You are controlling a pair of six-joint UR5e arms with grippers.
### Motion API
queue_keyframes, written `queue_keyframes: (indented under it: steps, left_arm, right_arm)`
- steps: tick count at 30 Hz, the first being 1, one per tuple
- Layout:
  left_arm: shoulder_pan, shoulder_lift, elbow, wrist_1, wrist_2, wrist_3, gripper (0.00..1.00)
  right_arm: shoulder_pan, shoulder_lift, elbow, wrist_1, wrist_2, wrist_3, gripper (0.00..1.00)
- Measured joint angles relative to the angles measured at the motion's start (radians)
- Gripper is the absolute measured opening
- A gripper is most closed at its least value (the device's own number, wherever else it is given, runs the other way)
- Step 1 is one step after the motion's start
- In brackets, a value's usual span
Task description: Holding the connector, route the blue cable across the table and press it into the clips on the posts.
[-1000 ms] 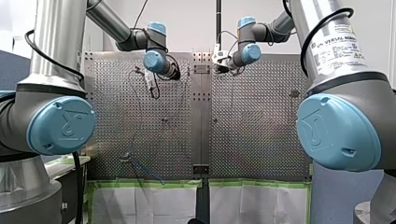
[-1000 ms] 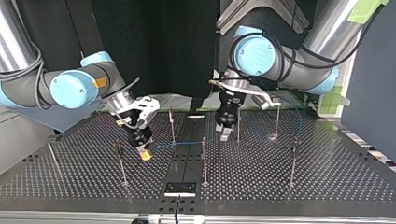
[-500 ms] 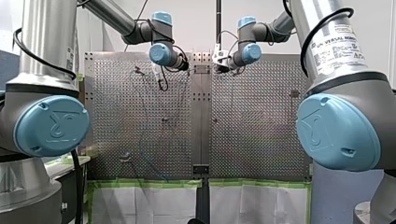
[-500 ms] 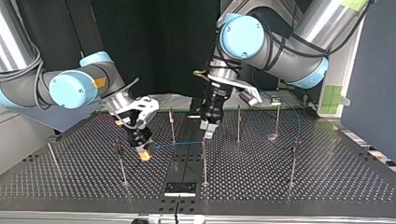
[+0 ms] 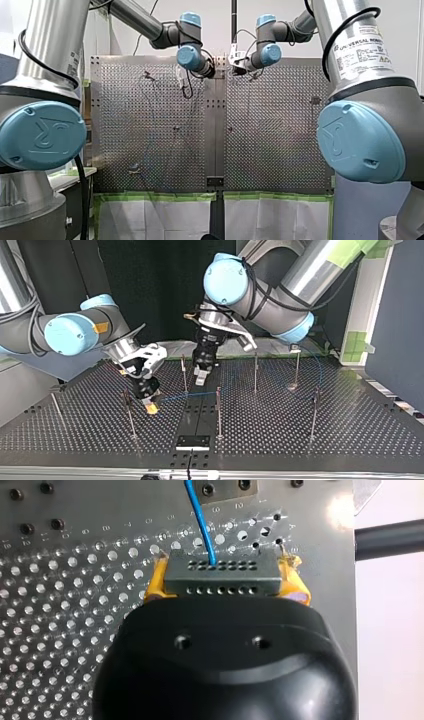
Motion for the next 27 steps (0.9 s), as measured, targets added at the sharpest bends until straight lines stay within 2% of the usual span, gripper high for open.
queue_keyframes:
  steps: [7,13,19,27]
  left_arm:
    - [-0.008,-0.012,0.047,-0.007,-0.031,0.000,1.00]
    - [-0.008,-0.054,0.079,-0.026,-0.068,0.015,1.00]
    - [-0.002,-0.103,0.093,0.011,-0.100,0.009,1.00]
    - [0.010,-0.118,0.123,0.037,-0.104,0.006,1.00]
  right_arm:
    - [0.000,0.000,0.000,0.000,-0.008,0.000,0.00]
    - [0.000,-0.001,0.000,0.001,-0.009,0.001,0.00]
    - [-0.001,-0.001,0.000,0.001,-0.011,0.001,0.00]
    - [-0.001,-0.001,0.000,0.001,-0.010,0.002,0.00]
